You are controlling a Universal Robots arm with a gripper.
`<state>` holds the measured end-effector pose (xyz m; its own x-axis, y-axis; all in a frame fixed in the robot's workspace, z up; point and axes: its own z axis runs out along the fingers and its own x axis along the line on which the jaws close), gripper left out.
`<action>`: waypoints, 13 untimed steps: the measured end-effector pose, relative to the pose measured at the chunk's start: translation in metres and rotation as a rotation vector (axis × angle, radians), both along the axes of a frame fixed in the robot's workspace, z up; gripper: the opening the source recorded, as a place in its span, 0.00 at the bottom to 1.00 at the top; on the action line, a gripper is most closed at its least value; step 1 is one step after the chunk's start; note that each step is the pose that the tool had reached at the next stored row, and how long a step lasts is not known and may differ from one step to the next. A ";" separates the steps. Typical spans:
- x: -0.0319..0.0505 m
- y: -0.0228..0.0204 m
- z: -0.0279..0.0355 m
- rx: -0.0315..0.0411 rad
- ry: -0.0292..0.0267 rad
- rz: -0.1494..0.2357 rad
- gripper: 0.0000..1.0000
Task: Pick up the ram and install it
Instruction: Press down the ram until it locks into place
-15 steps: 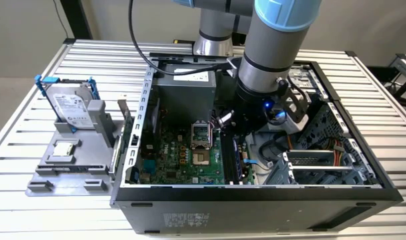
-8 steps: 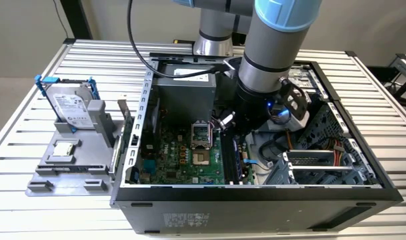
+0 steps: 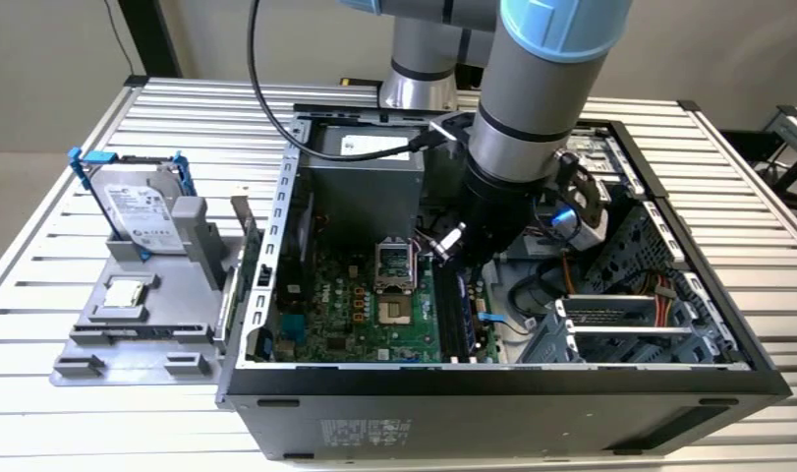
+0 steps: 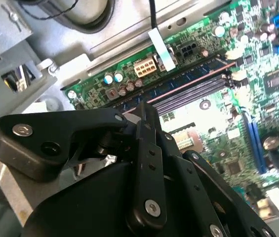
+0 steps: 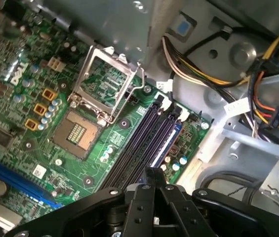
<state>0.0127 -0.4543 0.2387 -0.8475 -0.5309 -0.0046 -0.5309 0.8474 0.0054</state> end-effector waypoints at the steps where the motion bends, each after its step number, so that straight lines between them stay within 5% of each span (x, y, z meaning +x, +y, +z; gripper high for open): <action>1: 0.0000 0.0000 0.0001 0.0023 0.0000 0.013 0.00; 5: 0.0000 0.0001 -0.0001 0.0173 -0.0001 0.055 0.00; 13: 0.0000 0.0001 0.0002 0.0160 -0.0004 0.176 0.00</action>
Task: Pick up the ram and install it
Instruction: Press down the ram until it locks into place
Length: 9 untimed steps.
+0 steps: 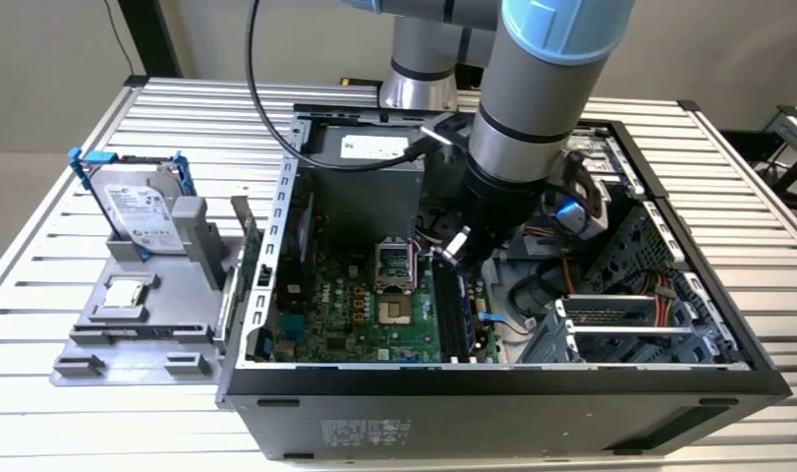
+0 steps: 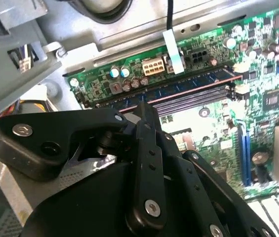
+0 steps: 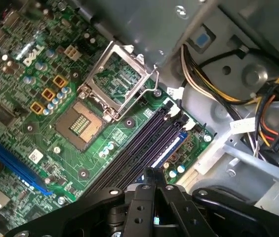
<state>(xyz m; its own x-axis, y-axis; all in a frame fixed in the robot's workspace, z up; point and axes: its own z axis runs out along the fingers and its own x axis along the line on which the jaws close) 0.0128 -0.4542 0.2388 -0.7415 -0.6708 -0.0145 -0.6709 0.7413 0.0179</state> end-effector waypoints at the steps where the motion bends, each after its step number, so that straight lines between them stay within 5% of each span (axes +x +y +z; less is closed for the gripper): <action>1: 0.0001 0.0000 0.0000 -0.0001 -0.0008 0.017 0.00; 9: 0.0000 0.0000 0.0001 -0.0001 -0.0030 0.163 0.00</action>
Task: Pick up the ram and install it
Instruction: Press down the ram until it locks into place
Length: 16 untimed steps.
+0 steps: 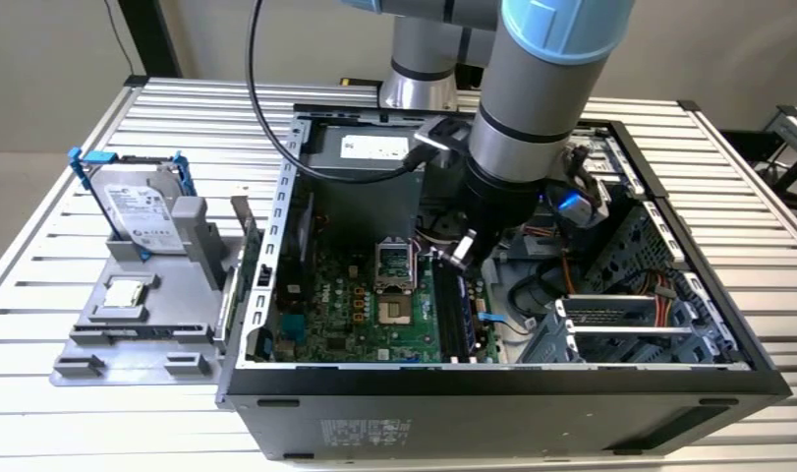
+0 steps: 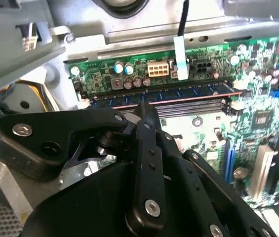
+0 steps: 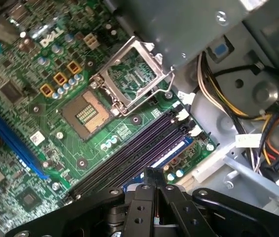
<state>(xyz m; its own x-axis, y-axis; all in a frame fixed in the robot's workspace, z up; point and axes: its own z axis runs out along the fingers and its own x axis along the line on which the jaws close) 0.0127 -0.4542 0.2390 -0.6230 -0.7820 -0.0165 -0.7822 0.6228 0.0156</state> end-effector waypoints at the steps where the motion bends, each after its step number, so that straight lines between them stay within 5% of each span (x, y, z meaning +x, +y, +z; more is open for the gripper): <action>1: 0.0000 0.0000 0.0000 0.0000 0.0000 0.017 0.00; 16: 0.0000 0.0000 0.0000 0.0000 0.0000 0.291 0.00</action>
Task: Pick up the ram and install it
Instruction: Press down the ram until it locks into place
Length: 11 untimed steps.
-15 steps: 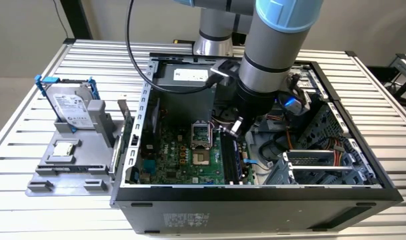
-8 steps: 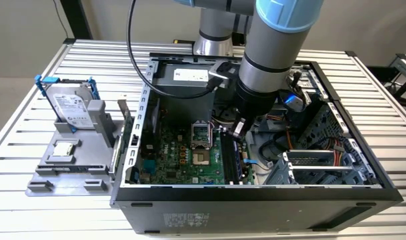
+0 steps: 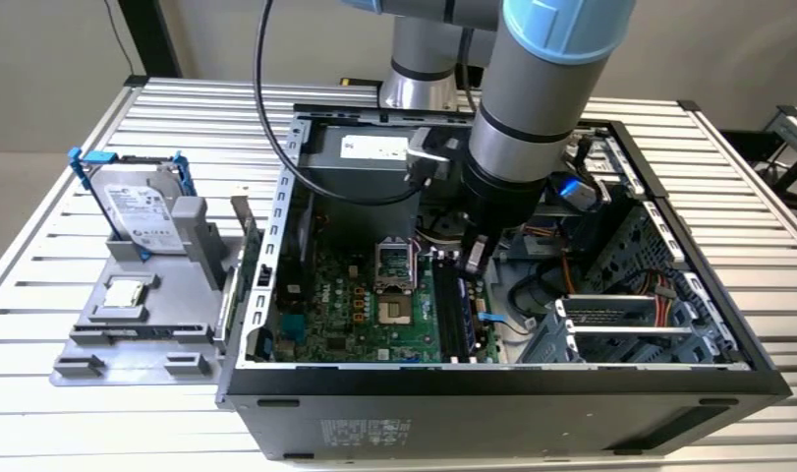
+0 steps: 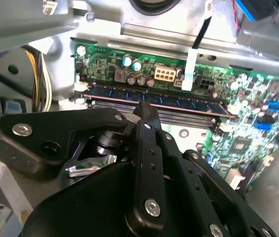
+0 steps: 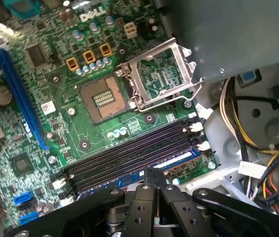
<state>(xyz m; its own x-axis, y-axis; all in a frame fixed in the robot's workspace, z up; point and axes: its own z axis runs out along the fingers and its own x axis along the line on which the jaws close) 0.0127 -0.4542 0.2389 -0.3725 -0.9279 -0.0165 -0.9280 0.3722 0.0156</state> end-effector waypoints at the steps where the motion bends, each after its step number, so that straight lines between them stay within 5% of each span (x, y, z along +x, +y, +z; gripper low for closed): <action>1: 0.0000 0.0000 0.0000 -0.0001 0.0000 0.016 0.00; 11: 0.0000 0.0000 0.0000 -0.0001 0.0000 0.197 0.00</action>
